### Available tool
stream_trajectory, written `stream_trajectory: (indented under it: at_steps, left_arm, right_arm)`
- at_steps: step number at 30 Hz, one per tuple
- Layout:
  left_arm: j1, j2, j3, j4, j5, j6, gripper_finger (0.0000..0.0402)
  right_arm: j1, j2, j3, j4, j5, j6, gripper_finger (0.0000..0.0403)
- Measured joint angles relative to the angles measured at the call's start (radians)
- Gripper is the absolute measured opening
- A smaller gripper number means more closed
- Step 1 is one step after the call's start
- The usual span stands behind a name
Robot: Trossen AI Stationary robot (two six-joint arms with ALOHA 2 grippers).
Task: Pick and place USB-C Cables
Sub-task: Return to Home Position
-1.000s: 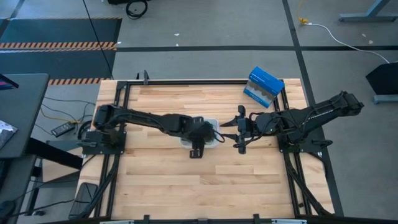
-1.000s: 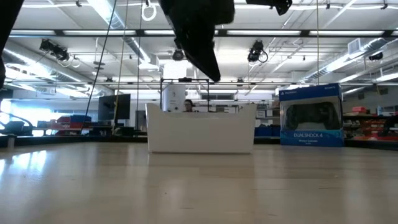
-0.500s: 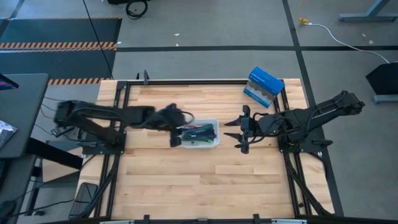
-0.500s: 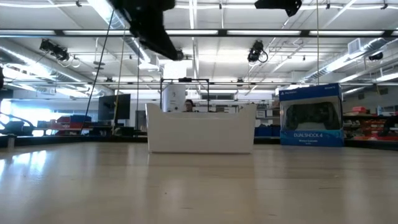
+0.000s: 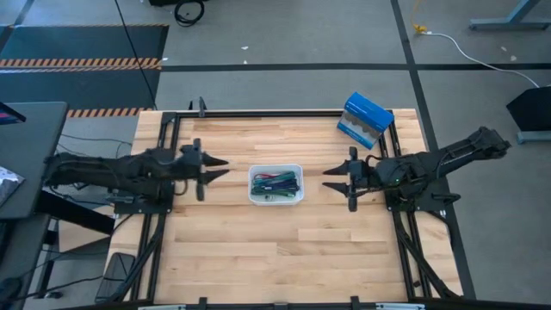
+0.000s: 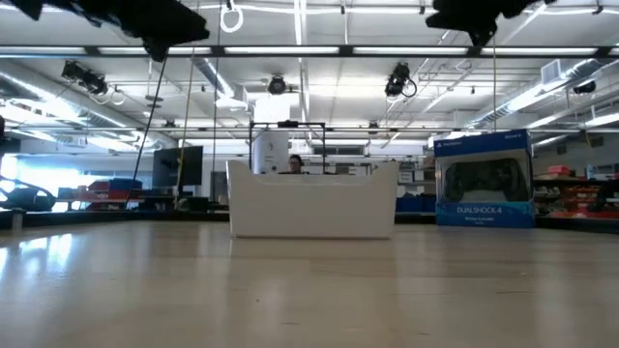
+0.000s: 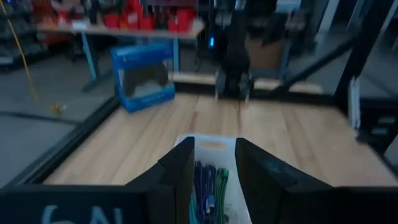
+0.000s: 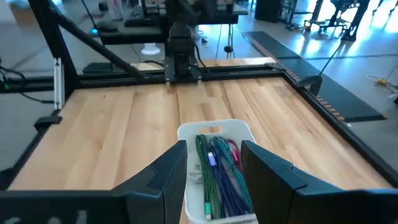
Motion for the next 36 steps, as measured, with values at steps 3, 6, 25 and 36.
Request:
stream_trajectory:
  at_steps: [3,6,25,36]
  left_arm:
    - [0.000,-0.119,-0.084,0.041,0.001,-0.001,0.0125]
    - [0.000,-0.210,-0.155,0.066,0.002,-0.008,0.0125]
    - [0.002,-0.368,-0.294,0.097,0.001,0.030,0.0125]
    - [0.002,-0.368,-0.294,0.073,0.001,0.037,0.0125]
  right_arm:
    - [0.000,-0.077,-0.084,0.064,0.001,0.034,0.0158]
    - [0.000,-0.153,-0.175,0.160,0.008,0.045,0.0158]
    - [-0.165,-0.381,-0.561,0.565,0.011,-0.067,0.0158]
    - [-0.361,-0.381,-0.630,0.583,-0.223,-0.035,0.0155]
